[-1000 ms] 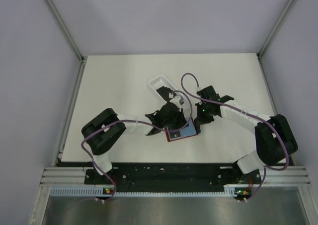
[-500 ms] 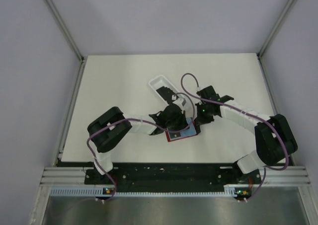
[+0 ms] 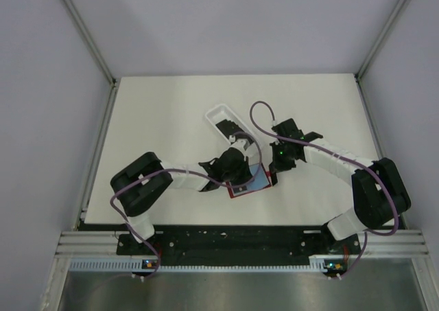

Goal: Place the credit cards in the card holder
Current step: Turn over the card slot in the card holder.

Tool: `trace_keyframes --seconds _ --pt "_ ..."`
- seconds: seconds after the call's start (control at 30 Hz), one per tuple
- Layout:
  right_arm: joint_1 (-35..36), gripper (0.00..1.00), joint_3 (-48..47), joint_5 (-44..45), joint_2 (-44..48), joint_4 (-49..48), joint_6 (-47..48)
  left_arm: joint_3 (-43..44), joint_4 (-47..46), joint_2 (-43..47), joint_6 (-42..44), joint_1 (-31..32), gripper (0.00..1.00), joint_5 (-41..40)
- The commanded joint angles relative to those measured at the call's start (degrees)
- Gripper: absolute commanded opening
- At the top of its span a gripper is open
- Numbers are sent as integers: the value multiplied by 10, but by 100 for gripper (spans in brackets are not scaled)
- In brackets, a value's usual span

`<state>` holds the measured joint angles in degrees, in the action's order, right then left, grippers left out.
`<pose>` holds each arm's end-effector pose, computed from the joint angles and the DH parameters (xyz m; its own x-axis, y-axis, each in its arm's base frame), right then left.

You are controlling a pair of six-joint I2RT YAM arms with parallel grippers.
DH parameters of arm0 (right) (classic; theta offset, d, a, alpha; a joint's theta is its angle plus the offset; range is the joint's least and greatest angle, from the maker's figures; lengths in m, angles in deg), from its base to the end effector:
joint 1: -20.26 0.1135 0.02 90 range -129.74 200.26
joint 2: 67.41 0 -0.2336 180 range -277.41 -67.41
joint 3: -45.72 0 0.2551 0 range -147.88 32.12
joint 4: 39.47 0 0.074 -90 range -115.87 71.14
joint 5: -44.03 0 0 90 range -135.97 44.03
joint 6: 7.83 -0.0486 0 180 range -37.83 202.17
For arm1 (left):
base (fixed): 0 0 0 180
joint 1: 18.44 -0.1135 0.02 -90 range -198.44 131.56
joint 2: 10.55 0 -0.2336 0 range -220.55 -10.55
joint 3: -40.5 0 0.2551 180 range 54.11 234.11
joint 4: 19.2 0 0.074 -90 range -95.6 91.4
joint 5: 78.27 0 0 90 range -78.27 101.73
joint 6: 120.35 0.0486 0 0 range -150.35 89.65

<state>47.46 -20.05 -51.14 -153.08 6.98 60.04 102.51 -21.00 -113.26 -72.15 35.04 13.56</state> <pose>0.2571 0.1371 0.1475 -0.9383 -0.0604 -0.3405 -0.1446 0.9630 0.2276 0.2131 -0.2904 0.0981 -0.8238 -0.0069 -0.5668 0.3607 0.7649 -0.5337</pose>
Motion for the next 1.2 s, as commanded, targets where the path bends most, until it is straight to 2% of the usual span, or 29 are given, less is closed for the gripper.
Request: trace_keyframes --seconds 0.0,0.37,0.67,0.8,1.17 --pt "-5 0 -6 20 3 -3 0 -45 100 16 1 1 0 -52" --pt "-5 0 0 26 23 -13 -1 -77 106 72 -6 1 0 -58" --pt "-4 0 38 -134 163 -103 -3 -68 109 67 -2 1 0 -58" --pt "10 0 43 -171 154 -117 -27 -72 106 65 -6 1 0 -57" --pt "51 0 113 -134 118 -221 -119 -70 105 63 -5 1 0 -55"
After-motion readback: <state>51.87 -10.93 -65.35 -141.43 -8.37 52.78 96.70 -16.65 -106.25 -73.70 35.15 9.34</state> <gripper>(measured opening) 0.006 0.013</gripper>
